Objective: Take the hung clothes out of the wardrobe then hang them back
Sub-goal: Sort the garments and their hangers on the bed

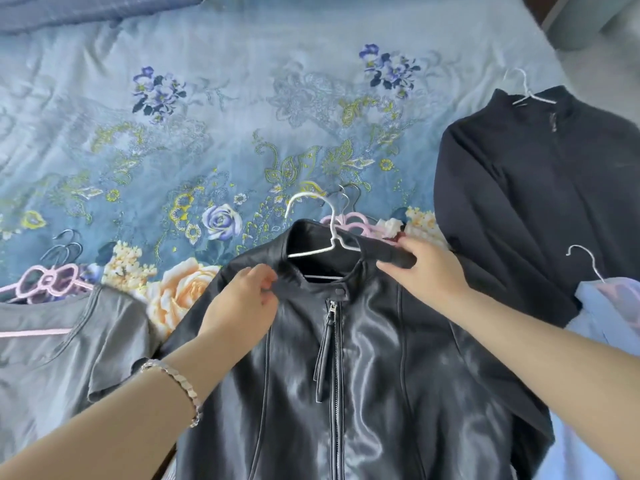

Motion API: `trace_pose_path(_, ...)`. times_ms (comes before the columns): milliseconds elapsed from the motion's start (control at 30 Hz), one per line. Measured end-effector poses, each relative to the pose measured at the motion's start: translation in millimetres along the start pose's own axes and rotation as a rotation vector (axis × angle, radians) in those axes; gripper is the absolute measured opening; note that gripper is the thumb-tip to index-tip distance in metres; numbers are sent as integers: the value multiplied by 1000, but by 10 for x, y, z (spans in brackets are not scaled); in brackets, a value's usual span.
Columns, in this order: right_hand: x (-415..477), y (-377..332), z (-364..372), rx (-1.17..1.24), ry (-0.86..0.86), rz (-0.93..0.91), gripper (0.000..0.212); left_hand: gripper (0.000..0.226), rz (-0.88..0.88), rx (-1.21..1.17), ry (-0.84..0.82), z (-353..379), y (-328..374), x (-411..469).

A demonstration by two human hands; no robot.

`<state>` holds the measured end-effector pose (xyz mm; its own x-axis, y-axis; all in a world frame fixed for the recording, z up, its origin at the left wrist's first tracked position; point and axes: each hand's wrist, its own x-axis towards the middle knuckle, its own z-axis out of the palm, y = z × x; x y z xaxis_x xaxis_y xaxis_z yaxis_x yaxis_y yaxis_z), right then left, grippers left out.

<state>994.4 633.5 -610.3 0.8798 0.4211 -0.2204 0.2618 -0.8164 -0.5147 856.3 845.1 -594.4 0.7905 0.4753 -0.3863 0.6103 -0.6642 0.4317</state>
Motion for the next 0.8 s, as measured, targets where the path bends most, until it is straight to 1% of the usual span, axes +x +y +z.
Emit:
trace_pose_path(33,-149,-93,-114,-13,24,-16,19,37,83,21,54,-94,54,-75)
trace_pose_path(67,-303,-197,-225,-16,50,-27,22,48,168,54,118,-190,115,-155)
trace_pose_path(133,-629,-388,-402,-9,135,-30,45,70,243,123,176,-405,245,-363)
trace_pose_path(200,-967,-547,-556,-7,247,-47,58,81,267,172,172,-632,348,-573)
trace_pose_path(233,-1141,-631,-632,4,300,-63,59,78,304,216,162,-765,381,-697)
trace_pose_path(267,-1319,-725,-708,22,348,-72,57,70,399,270,188,-893,382,-813)
trace_pose_path(333,-1667,-948,-873,40,424,-104,55,46,623,369,284,-1187,422,-1105)
trace_pose_path(367,-1838,-1071,-963,24,463,-138,54,39,682,435,327,-1356,457,-1307)
trace_pose_path(433,-2184,-1345,-1191,-30,542,-223,51,33,653,474,219,-1681,545,-1741)
trace_pose_path(500,-2523,-1604,-1438,-103,601,-343,38,33,610,438,223,-1896,506,-2105)
trace_pose_path(533,-2683,-1724,-1561,-161,624,-399,31,29,655,407,274,-2007,497,-2293)
trace_pose_path(567,-2844,-1844,-1681,-216,634,-442,28,25,738,386,365,-2107,509,-2487)
trace_pose_path(633,-3166,-2042,-1867,-269,631,-522,25,17,839,298,498,-2211,531,-2841)
trace_pose_path(667,-3306,-2108,-1936,-282,635,-564,24,15,862,267,525,-2254,583,-3009)
trace_pose_path(700,-3432,-2159,-1999,-295,635,-582,24,15,878,246,563,-2267,647,-3162)
trace_pose_path(733,-3542,-2197,-2069,-317,627,-578,26,19,869,202,565,-2332,771,-3334)
trace_pose_path(800,-3691,-2215,-2237,-377,641,-568,33,33,784,108,564,-2418,1001,-3569)
